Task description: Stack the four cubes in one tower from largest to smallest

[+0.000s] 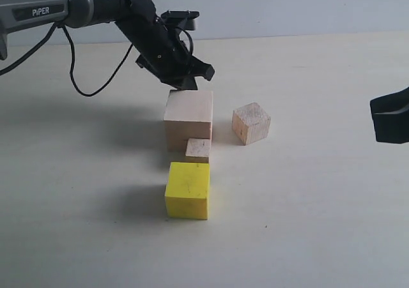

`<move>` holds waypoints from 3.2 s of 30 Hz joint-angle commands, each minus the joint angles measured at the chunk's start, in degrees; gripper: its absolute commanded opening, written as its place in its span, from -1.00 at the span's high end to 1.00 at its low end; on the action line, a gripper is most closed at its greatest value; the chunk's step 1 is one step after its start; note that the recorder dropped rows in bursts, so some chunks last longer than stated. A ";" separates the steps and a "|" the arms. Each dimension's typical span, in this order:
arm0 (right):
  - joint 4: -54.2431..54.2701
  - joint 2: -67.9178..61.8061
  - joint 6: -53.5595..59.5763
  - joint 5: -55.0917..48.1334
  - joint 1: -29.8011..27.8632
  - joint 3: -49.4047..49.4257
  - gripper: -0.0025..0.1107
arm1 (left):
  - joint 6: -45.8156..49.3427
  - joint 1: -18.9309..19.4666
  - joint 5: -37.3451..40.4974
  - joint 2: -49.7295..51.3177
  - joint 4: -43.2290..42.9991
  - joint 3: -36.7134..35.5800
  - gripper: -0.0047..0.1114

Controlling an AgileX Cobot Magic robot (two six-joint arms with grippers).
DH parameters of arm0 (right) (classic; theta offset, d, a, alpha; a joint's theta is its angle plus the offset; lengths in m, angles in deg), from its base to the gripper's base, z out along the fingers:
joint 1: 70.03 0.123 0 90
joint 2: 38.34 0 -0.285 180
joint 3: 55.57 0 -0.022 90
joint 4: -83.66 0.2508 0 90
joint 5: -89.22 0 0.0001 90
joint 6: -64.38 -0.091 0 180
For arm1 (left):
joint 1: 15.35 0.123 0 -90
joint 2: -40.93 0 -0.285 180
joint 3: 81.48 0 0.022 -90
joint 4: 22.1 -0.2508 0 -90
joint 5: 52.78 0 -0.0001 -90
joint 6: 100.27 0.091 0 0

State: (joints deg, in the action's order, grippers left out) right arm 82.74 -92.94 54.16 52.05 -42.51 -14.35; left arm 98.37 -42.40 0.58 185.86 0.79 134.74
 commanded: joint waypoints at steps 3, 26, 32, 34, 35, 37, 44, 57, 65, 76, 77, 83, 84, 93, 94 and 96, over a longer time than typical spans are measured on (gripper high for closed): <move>-0.57 0.10 0.19 -0.01 0.13 -0.37 0.96 | -1.92 -0.37 1.91 -2.24 0.40 0.03 0.92; -0.71 0.10 0.19 -0.38 0.13 -0.37 0.96 | -4.14 -1.84 6.48 -2.38 -1.77 0.03 0.92; -0.71 0.10 0.19 -0.49 0.13 -0.37 0.96 | -6.29 -2.22 6.89 -2.38 -3.54 0.03 0.92; -0.71 0.10 0.19 -0.49 0.13 -0.37 0.96 | -7.26 -2.22 7.04 -2.38 -4.48 0.03 0.92; -0.71 0.10 0.19 -0.49 0.13 -0.37 0.96 | -7.52 -2.22 7.19 -2.48 -4.78 0.03 0.92; -0.71 0.10 0.19 -0.49 0.13 -0.37 0.96 | -7.52 -2.22 7.43 -2.46 -4.76 0.03 0.92; -0.71 0.10 0.19 -0.49 0.13 -0.37 0.96 | -8.17 -2.22 7.76 -2.46 -4.76 0.03 0.92; -0.71 0.10 0.19 -0.49 0.13 -0.37 0.96 | -9.89 -2.22 5.91 -13.55 -11.33 0.03 0.92; 0.10 0.10 0.19 -0.49 0.13 -0.37 0.96 | -10.83 -5.43 6.40 -37.52 -15.45 -6.11 0.92; 21.43 -1.22 15.24 -2.42 0.13 -0.37 0.96 | -23.73 -13.21 -3.64 -73.93 -27.27 -41.79 0.92; 22.60 -2.06 15.24 -2.62 0.13 -0.37 0.96 | -23.73 -13.21 -4.04 -76.47 -27.27 -44.64 0.92; 33.20 -9.15 21.35 -3.01 0.76 -0.37 0.96 | -26.56 -13.21 -7.57 -88.87 -27.78 -59.42 0.92; 34.48 -10.85 21.63 -2.67 1.66 -0.37 0.96 | -26.84 -13.21 -8.24 -90.49 -28.03 -61.62 0.92; 35.44 -23.76 15.44 10.07 15.34 -0.44 0.96 | -34.12 -12.86 -10.85 -96.43 -38.58 -73.96 0.92; 35.44 -25.01 14.33 11.64 16.46 -0.44 0.96 | -34.12 -12.86 -11.24 -96.43 -38.84 -74.51 0.92; 35.44 -28.14 12.20 14.62 18.44 -0.44 0.96 | -34.12 -12.86 -11.93 -96.43 -39.20 -75.32 0.92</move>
State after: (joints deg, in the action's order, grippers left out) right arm 117.91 -117.59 69.33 61.55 -26.62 -14.35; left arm 65.32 -55.28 -9.06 89.76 -36.92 60.47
